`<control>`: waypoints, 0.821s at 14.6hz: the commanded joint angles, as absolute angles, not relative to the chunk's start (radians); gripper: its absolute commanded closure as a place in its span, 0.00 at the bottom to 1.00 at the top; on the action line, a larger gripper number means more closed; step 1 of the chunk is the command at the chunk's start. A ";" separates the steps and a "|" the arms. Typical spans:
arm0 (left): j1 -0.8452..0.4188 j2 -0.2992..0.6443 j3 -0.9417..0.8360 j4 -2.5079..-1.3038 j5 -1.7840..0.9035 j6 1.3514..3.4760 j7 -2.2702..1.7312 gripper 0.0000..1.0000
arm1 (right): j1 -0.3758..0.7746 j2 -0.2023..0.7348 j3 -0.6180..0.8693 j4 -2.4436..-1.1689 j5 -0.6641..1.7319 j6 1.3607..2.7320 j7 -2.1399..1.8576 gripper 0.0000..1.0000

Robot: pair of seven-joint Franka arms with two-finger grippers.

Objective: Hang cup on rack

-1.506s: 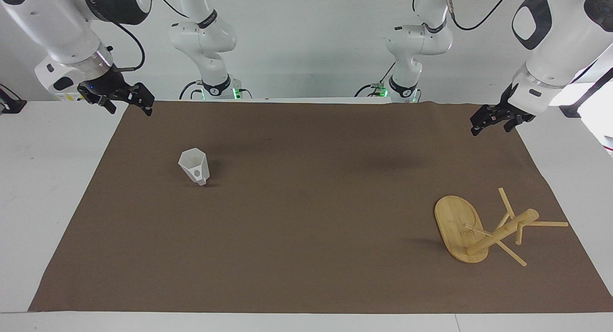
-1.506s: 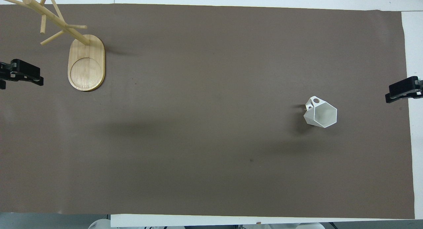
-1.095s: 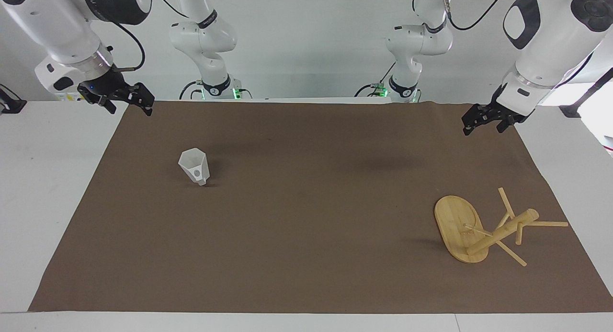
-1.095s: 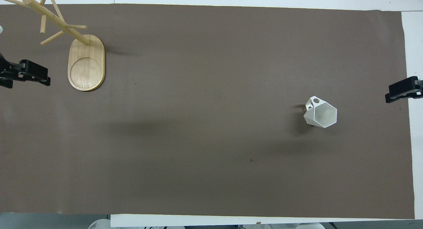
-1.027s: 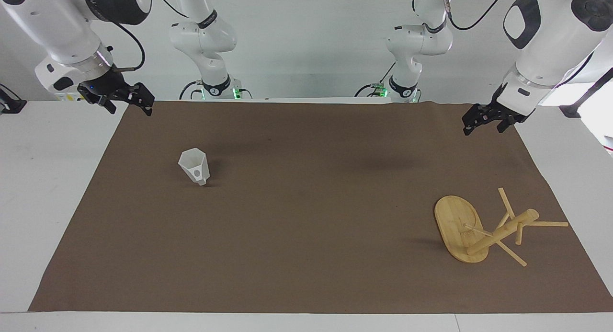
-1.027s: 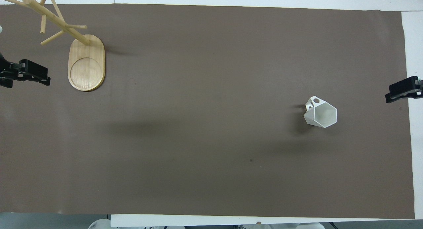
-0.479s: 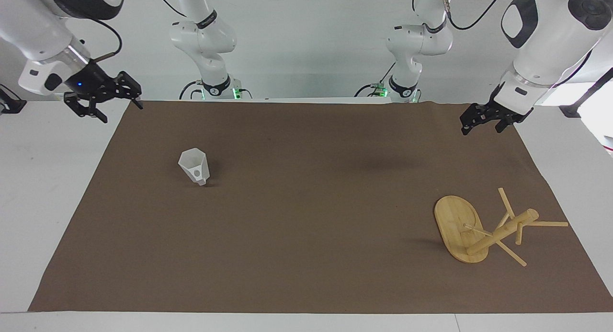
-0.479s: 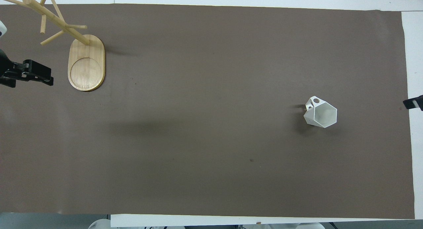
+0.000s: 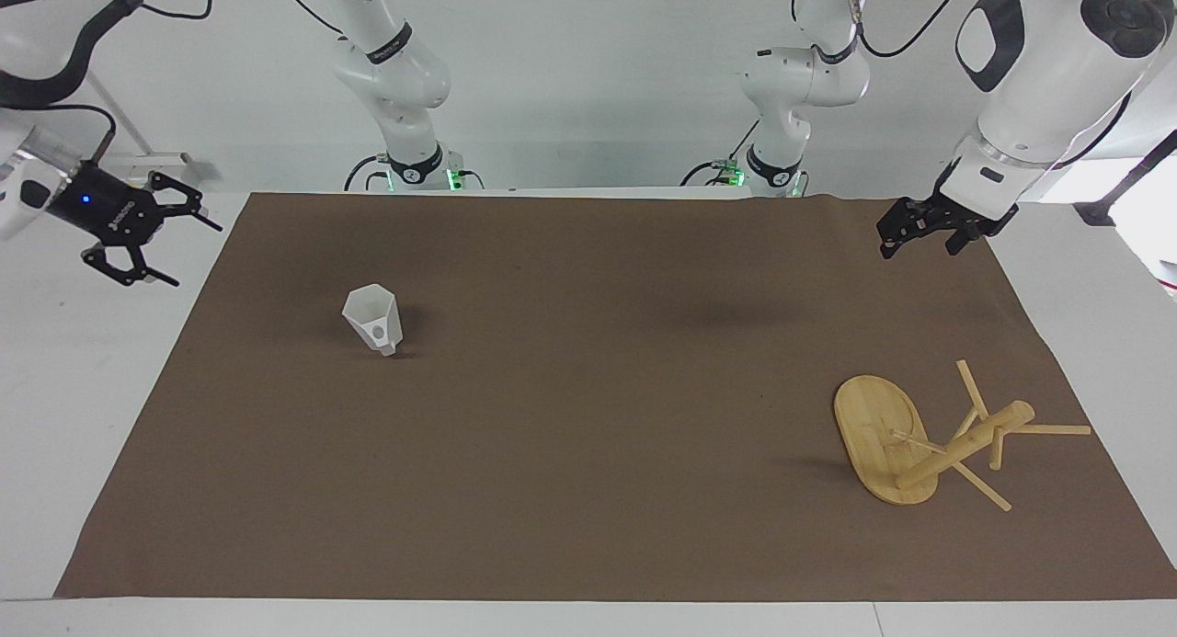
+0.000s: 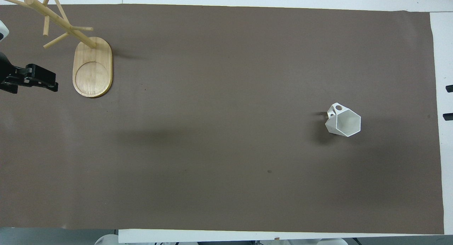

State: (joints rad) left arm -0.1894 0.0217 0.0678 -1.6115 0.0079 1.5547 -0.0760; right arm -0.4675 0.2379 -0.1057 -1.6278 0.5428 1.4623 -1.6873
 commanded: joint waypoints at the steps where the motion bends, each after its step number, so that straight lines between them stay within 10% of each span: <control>1: -0.173 0.006 0.075 -1.621 0.005 1.552 -0.083 0.00 | -0.494 0.357 -0.094 -1.635 0.673 1.402 -1.959 0.00; 12: -0.173 0.006 0.075 -1.621 0.006 1.552 -0.083 0.00 | -0.460 0.497 -0.077 -1.867 0.934 1.341 -2.643 0.00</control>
